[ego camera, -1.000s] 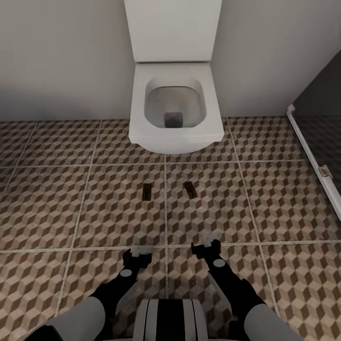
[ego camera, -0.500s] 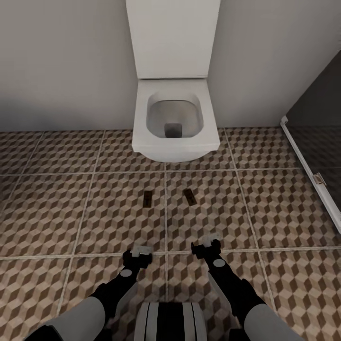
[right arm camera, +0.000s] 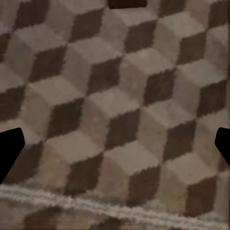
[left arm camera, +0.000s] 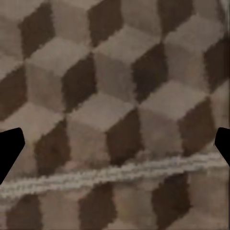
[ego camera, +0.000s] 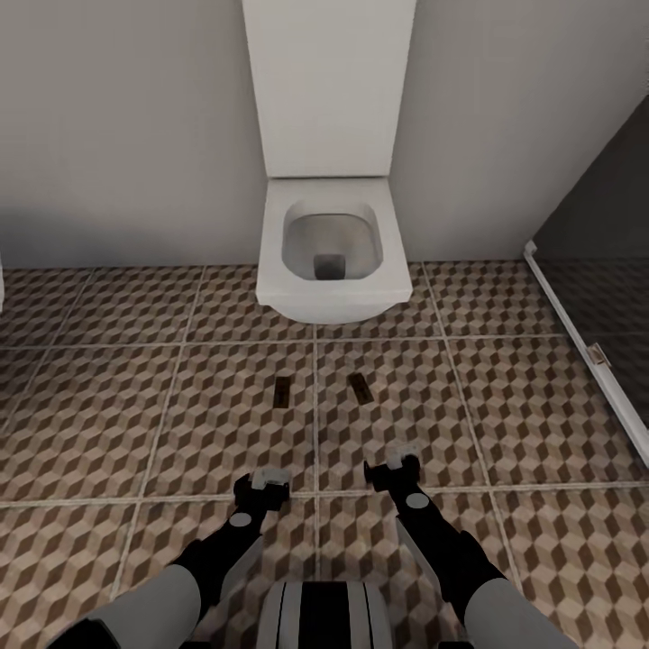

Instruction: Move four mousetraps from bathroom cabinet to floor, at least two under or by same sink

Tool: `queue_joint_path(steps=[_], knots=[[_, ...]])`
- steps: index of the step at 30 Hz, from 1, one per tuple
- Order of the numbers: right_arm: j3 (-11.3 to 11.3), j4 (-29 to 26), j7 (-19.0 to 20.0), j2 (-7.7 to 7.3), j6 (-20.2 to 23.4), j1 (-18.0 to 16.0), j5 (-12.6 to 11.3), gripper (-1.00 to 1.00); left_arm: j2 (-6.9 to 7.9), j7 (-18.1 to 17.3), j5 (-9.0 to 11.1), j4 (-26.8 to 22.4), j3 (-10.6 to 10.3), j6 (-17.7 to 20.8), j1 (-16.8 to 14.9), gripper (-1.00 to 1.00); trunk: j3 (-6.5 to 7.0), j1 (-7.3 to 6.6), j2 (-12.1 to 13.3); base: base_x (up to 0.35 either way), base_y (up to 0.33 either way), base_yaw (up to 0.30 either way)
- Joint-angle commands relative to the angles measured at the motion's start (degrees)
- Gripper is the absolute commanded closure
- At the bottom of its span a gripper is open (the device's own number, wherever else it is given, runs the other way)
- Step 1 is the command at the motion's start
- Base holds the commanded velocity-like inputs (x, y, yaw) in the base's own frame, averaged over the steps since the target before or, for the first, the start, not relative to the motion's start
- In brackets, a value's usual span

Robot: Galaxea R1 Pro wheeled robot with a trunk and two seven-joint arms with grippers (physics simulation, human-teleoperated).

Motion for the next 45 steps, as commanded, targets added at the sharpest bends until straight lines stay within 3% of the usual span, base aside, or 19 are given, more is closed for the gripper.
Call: queue_joint_path(steps=[1, 27, 31, 45], knots=[[0.3, -0.1, -0.5, -0.05, 0.2, 0.0, -0.3, -1.0, 0.01, 0.4, 0.5, 0.0, -0.5, -0.3, 0.0, -1.0, 0.2, -0.03, 0.0, 0.0, 0.0, 0.0], [0.4, -0.1, -0.4, -0.32, -1.0, 0.0, -0.3, -1.0, 0.34, 0.4, 0.4, 0.0, -0.6, -0.3, 0.0, -1.0, 5.96, -0.7, 0.4, 0.0, 0.0, 0.0], [0.4, 0.0, -0.4, -0.62, -3.0, 0.0, -0.4, -1.0, 1.28, 0.4, 0.5, 0.0, -0.6, -0.3, 0.0, -1.0, 6.84, -0.8, 0.4, 0.0, 0.0, 0.0], [0.4, 6.6, -0.3, -1.1, -10.2, 0.1, -0.5, -1.0, 4.34, 0.4, 0.5, 0.3, -0.6, -0.3, 0.3, -1.0, 9.36, -3.88, 6.0, 0.0, 0.0, 0.0]])
